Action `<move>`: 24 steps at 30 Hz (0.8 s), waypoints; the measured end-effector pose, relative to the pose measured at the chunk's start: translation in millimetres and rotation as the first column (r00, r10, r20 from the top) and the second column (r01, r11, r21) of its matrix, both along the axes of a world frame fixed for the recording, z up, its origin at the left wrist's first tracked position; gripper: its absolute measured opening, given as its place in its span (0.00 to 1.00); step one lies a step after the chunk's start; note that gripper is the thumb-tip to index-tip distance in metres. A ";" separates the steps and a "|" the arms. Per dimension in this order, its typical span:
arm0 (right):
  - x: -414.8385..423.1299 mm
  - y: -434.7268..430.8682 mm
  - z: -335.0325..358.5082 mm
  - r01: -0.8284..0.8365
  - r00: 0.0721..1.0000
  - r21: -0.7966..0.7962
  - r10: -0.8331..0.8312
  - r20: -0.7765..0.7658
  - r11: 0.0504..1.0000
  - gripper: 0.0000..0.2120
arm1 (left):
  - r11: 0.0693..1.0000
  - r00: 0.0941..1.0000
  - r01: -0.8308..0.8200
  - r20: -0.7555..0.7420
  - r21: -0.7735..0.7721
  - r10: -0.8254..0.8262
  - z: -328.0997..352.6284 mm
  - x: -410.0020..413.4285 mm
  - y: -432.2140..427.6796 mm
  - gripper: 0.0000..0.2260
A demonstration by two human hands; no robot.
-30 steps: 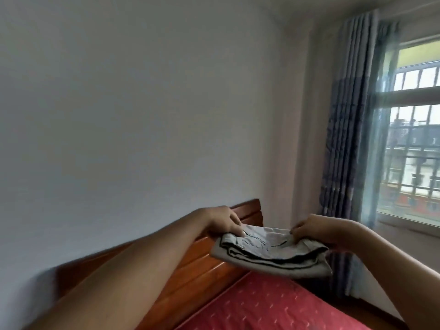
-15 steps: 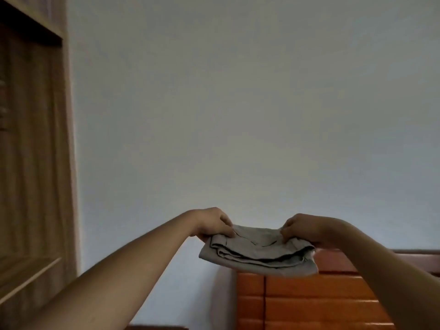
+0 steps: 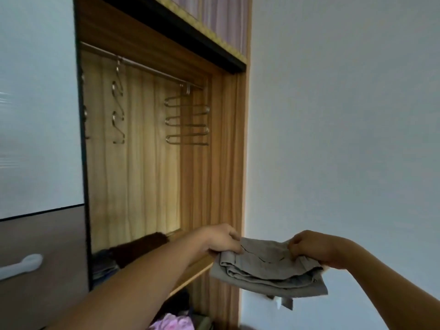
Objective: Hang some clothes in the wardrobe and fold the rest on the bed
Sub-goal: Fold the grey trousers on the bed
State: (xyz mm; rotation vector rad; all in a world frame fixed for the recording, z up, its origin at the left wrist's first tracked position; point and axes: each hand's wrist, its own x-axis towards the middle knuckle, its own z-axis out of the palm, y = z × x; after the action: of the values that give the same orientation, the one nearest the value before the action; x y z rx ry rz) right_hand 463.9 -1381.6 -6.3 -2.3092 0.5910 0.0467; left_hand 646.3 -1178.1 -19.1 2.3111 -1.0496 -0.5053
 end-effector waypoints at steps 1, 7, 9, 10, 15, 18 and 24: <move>26.3 6.8 -4.1 -0.039 0.999 0.006 0.039 0.008 0.999 0.15 | 0.999 0.999 -0.033 -0.007 0.004 0.033 -2.0 18.2 14.0 0.23; 157.9 37.1 -21.2 -0.228 0.973 0.033 0.227 0.027 0.973 0.13 | 0.978 0.978 -0.207 0.004 0.013 0.207 -13.9 106.5 73.2 0.20; 194.2 42.1 -23.9 -0.297 0.955 0.022 0.296 0.024 0.955 0.11 | 0.963 0.963 -0.268 -0.026 0.020 0.268 -19.2 129.7 85.5 0.19; 211.5 43.4 -25.3 -0.337 0.941 0.009 0.337 0.030 0.941 0.11 | 0.956 0.955 -0.294 -0.035 0.023 0.294 -21.4 140.5 90.7 0.18; 289.1 44.7 -36.4 -0.485 0.871 -0.020 0.485 0.080 0.874 0.11 | 0.915 0.914 -0.402 -0.041 0.020 0.403 -33.2 182.5 105.6 0.18; 335.3 40.5 -45.1 -0.515 0.854 -0.046 0.517 0.057 0.856 0.12 | 0.879 0.876 -0.476 -0.077 0.020 0.476 -43.0 200.9 105.4 0.21; 416.5 51.0 -83.1 -0.642 0.763 -0.066 0.645 0.041 0.764 0.08 | 0.779 0.765 -0.626 -0.227 -0.039 0.603 -84.6 230.2 116.4 0.21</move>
State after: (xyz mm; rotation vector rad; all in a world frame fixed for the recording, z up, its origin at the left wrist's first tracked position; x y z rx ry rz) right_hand 880.4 -1330.6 -89.4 -2.4448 -0.2698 0.2903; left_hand 876.5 -1061.8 -103.7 2.2683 -0.1699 -0.3827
